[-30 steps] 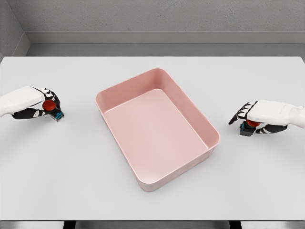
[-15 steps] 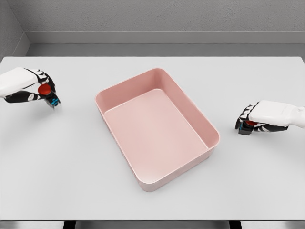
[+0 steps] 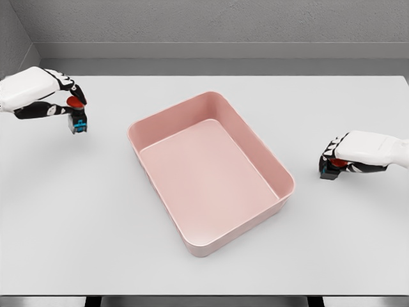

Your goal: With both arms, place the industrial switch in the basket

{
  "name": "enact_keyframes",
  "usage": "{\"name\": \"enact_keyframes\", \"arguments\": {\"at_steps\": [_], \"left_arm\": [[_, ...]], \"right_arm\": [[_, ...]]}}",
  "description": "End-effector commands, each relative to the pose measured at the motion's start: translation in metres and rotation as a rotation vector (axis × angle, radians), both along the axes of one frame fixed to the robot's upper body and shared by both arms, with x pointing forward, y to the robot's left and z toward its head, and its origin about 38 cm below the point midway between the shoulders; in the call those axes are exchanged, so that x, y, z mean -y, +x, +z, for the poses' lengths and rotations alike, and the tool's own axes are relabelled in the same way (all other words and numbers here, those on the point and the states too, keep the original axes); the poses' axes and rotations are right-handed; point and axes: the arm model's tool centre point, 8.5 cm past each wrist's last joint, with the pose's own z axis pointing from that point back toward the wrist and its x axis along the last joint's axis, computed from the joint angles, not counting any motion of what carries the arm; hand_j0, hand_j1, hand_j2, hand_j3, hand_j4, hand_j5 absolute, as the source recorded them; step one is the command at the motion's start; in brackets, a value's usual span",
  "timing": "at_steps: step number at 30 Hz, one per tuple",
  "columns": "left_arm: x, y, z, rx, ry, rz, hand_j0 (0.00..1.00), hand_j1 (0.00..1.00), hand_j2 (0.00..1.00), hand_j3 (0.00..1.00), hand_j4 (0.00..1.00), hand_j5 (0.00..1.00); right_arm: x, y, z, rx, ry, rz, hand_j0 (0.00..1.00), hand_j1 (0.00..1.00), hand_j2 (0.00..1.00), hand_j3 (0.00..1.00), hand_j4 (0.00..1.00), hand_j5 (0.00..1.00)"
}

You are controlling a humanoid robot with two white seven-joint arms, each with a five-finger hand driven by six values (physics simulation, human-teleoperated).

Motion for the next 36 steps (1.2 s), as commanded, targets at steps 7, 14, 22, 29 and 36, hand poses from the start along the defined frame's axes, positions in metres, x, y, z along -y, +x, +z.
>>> {"name": "enact_keyframes", "arguments": {"at_steps": [7,14,22,29,36], "left_arm": [[0.037,-0.009,0.026,0.064,-0.039,-0.115,0.45,0.45,0.45,0.45,0.45,0.45],[0.1,-0.034,0.05,0.151,-0.082,-0.312,0.45,0.45,0.45,0.45,0.45,0.45],[0.174,-0.048,0.077,0.236,-0.186,-0.516,0.94,0.94,0.94,0.94,0.94,0.94],[0.148,-0.04,0.075,0.216,-0.142,-0.447,1.0,1.0,1.0,1.0,1.0,1.0],[0.058,-0.026,0.04,0.063,-0.049,-0.211,1.0,1.0,1.0,1.0,1.0,1.0]], "right_arm": [[0.004,0.0,0.012,0.024,0.0,-0.006,0.52,0.52,0.52,0.52,0.52,0.52],[0.004,0.0,0.027,0.058,-0.002,0.002,0.52,0.52,0.52,0.52,0.52,0.52],[0.008,0.003,0.044,0.1,-0.002,-0.007,0.52,0.52,0.52,0.52,0.52,0.52],[0.0,-0.003,0.068,0.151,-0.004,0.035,0.52,0.52,0.52,0.52,0.52,0.52],[-0.014,-0.012,0.088,0.198,-0.004,0.091,0.52,0.52,0.52,0.52,0.52,0.52]]}}
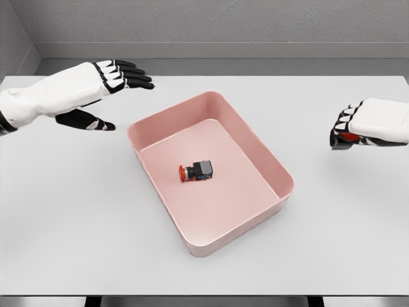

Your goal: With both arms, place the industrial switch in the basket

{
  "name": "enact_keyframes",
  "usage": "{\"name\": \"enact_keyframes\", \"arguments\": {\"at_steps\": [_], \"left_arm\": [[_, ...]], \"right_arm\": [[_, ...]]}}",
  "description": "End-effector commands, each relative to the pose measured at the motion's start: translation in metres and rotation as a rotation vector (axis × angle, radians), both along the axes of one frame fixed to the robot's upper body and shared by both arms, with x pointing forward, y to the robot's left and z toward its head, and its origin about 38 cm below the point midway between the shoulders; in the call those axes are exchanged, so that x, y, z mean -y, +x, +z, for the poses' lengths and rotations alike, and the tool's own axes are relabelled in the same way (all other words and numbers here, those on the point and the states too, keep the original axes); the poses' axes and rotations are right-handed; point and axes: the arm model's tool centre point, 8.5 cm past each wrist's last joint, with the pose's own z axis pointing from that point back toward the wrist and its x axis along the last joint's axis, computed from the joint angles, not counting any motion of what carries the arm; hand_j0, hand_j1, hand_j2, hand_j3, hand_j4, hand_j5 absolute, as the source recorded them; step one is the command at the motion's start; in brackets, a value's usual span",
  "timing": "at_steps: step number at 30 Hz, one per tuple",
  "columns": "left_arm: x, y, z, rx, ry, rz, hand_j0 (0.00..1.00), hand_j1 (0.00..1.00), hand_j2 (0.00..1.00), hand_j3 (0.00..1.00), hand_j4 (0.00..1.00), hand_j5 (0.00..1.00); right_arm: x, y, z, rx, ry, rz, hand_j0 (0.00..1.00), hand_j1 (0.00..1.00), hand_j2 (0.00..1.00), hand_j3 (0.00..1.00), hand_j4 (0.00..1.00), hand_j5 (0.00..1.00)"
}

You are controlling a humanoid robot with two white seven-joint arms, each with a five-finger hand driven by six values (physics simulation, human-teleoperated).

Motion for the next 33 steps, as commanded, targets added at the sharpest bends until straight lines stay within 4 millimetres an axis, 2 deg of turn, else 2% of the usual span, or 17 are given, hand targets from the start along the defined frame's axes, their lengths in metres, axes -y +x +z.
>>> {"name": "enact_keyframes", "arguments": {"at_steps": [1,6,8,10,20,21,28,33], "left_arm": [[-0.031,0.005,0.001,-0.021,0.034,0.079,1.0,1.0,1.0,1.0,1.0,1.0],[-0.05,0.003,-0.007,-0.056,0.057,0.124,1.0,1.0,1.0,1.0,1.0,1.0],[-0.055,0.003,-0.007,-0.06,0.063,0.136,1.0,1.0,1.0,1.0,1.0,1.0],[-0.063,0.002,-0.007,-0.075,0.055,0.155,1.0,1.0,1.0,1.0,1.0,1.0],[-0.067,0.004,-0.009,-0.083,0.056,0.169,1.0,1.0,1.0,1.0,1.0,1.0],[-0.067,0.004,-0.009,-0.083,0.056,0.169,1.0,1.0,1.0,1.0,1.0,1.0],[-0.071,0.003,-0.006,-0.085,0.052,0.175,1.0,1.0,1.0,1.0,1.0,1.0],[-0.071,0.002,-0.005,-0.085,0.048,0.173,1.0,1.0,1.0,1.0,1.0,1.0]], "right_arm": [[-0.005,-0.003,0.01,0.023,0.004,0.018,0.52,0.52,0.52,0.52,0.52,0.52],[-0.014,-0.007,0.027,0.065,0.006,0.051,0.52,0.52,0.52,0.52,0.52,0.52],[-0.015,-0.007,0.027,0.066,0.008,0.055,0.52,0.52,0.52,0.52,0.52,0.52],[-0.024,-0.01,0.034,0.084,0.009,0.084,0.52,0.52,0.52,0.52,0.52,0.52],[-0.038,-0.011,0.042,0.11,0.029,0.125,0.52,0.52,0.52,0.52,0.52,0.52],[-0.045,-0.008,0.043,0.119,0.041,0.14,0.52,0.52,0.52,0.52,0.52,0.52],[-0.058,-0.004,0.046,0.133,0.071,0.169,0.52,0.52,0.52,0.52,0.52,0.52],[-0.077,0.0,0.041,0.117,0.071,0.207,0.52,0.52,0.52,0.52,0.52,0.52]]}}
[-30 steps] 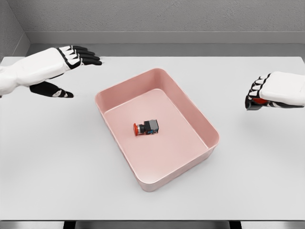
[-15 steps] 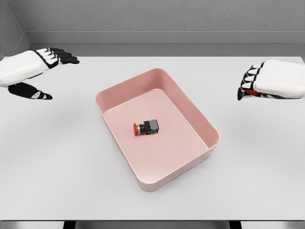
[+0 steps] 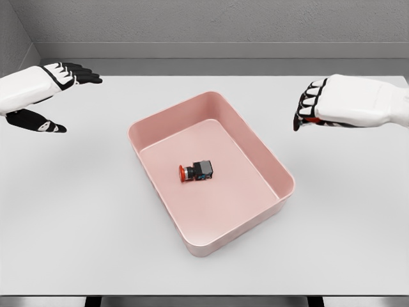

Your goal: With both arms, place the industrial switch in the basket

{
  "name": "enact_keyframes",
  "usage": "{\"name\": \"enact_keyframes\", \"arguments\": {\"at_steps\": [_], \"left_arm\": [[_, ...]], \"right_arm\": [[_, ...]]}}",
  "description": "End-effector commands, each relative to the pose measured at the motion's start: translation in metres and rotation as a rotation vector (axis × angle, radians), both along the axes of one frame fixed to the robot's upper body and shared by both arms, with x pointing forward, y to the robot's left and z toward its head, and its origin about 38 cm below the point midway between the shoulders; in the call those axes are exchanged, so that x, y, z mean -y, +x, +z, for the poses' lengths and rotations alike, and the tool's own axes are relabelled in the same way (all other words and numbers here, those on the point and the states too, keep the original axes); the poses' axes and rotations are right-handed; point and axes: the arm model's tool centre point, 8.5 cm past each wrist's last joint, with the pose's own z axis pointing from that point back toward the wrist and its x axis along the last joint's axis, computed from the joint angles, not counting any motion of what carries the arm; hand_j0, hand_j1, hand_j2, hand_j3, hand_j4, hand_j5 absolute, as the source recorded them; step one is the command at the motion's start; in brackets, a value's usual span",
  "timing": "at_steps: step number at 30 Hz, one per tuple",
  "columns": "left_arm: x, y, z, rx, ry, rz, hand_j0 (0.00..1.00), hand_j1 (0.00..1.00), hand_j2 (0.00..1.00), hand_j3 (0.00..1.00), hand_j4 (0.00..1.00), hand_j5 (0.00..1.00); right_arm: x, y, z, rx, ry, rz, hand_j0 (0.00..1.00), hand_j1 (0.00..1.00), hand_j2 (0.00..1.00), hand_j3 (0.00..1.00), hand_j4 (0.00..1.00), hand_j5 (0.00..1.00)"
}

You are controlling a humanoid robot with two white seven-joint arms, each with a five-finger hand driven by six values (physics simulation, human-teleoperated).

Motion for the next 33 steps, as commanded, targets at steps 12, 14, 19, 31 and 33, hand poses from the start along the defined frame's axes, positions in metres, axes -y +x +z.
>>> {"name": "enact_keyframes", "arguments": {"at_steps": [12,14,19,31,33], "left_arm": [[-0.004,-0.001,0.005,-0.001,-0.009,0.007,1.0,1.0,1.0,1.0,1.0,1.0],[-0.006,-0.002,0.006,-0.001,-0.004,0.011,1.0,1.0,1.0,1.0,1.0,1.0],[-0.006,-0.002,0.006,-0.001,-0.005,0.011,1.0,1.0,1.0,1.0,1.0,1.0],[-0.006,-0.002,0.007,0.001,-0.008,0.01,1.0,1.0,1.0,1.0,1.0,1.0],[-0.008,-0.003,0.008,-0.002,-0.009,0.014,1.0,1.0,1.0,1.0,1.0,1.0]], "right_arm": [[-0.04,0.008,0.004,0.01,0.041,0.085,0.52,0.52,0.52,0.52,0.52,0.52],[-0.045,0.008,0.0,0.001,0.043,0.099,0.52,0.52,0.52,0.52,0.52,0.52],[-0.07,0.009,-0.002,-0.005,0.052,0.159,0.52,0.52,0.52,0.52,0.52,0.52],[-0.118,0.006,-0.014,-0.041,0.039,0.272,0.53,0.53,0.53,0.53,0.53,0.53],[-0.124,0.006,-0.012,-0.036,0.042,0.285,0.53,0.53,0.53,0.53,0.53,0.53]]}}
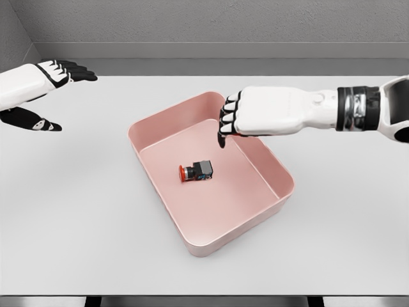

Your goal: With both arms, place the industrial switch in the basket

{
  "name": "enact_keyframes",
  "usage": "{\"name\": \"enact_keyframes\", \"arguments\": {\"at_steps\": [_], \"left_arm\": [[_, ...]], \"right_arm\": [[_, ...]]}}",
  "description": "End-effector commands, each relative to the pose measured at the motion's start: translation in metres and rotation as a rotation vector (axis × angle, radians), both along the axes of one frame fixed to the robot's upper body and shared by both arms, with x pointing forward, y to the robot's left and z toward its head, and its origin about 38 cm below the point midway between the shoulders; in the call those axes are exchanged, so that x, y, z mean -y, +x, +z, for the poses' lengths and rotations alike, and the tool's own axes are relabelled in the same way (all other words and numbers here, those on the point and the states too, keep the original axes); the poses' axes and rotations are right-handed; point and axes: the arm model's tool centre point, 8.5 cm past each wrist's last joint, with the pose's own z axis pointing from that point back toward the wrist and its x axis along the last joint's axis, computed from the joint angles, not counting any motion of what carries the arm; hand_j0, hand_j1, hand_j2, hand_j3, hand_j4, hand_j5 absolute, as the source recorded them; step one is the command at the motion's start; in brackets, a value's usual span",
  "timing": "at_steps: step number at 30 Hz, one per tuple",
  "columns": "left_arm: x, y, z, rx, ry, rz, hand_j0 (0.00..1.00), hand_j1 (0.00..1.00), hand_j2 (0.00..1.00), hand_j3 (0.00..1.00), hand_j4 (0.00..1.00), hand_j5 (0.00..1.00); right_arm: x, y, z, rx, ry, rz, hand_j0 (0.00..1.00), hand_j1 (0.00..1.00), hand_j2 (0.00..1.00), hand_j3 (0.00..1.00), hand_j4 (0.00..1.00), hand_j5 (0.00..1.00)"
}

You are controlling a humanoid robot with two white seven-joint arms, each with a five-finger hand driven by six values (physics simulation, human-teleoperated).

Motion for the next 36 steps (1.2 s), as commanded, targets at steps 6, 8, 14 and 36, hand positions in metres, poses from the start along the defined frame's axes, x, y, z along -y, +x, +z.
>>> {"name": "enact_keyframes", "arguments": {"at_steps": [6,8,14,36], "left_arm": [[-0.001,0.0,0.001,-0.003,-0.009,0.003,1.0,1.0,1.0,1.0,1.0,1.0],[-0.001,0.0,0.001,-0.003,-0.009,0.003,1.0,1.0,1.0,1.0,1.0,1.0],[-0.001,-0.001,0.001,-0.003,-0.004,0.001,1.0,1.0,1.0,1.0,1.0,1.0],[-0.001,-0.003,-0.007,-0.02,0.003,0.001,1.0,1.0,1.0,1.0,1.0,1.0]], "right_arm": [[-0.022,-0.002,-0.004,-0.016,0.002,0.047,0.63,0.63,0.63,0.63,0.63,0.63],[-0.027,-0.003,-0.002,-0.014,0.011,0.06,0.97,0.97,0.97,0.97,0.97,0.97],[-0.028,-0.002,-0.001,-0.01,0.013,0.059,1.0,1.0,1.0,1.0,1.0,1.0],[0.172,0.032,-0.03,-0.24,0.066,-0.482,1.0,1.0,1.0,1.0,1.0,1.0]]}}
